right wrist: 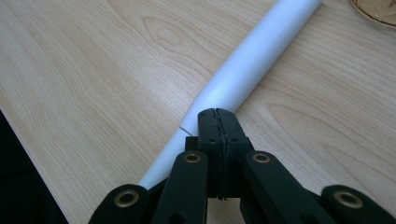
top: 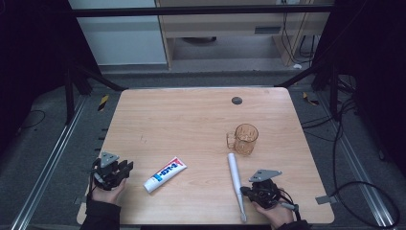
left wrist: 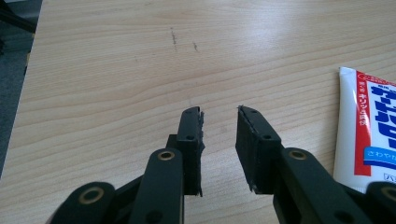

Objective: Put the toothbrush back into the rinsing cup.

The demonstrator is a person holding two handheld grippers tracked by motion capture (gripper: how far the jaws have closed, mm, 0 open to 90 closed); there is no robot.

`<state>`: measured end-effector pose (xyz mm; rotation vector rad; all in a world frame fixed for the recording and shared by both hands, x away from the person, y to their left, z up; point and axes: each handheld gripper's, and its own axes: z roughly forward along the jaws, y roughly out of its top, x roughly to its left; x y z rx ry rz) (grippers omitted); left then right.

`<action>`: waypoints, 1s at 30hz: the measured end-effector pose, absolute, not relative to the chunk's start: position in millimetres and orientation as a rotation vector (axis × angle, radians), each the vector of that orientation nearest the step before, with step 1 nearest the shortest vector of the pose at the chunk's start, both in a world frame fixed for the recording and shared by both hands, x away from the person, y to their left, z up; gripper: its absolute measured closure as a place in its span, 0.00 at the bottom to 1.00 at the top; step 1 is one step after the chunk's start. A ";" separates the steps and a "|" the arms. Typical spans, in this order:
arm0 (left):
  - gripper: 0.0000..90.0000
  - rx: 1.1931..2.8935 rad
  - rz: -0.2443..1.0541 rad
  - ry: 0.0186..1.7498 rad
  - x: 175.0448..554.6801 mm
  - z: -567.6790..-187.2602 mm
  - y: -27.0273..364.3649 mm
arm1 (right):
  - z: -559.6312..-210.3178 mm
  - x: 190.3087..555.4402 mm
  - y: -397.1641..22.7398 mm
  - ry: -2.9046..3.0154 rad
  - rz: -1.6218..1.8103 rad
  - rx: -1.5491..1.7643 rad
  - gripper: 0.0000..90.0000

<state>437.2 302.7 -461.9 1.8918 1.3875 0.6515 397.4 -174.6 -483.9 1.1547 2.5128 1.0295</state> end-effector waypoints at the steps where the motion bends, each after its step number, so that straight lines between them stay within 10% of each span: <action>1: 0.78 1.892 0.649 1.388 437.2 -462.1 302.9 | -483.8 397.3 -174.1 2.517 1.033 1.149 1.00; 30: 0.78 1.893 0.649 1.388 437.0 -461.8 303.1 | -488.1 397.2 -146.4 2.566 1.067 1.087 0.99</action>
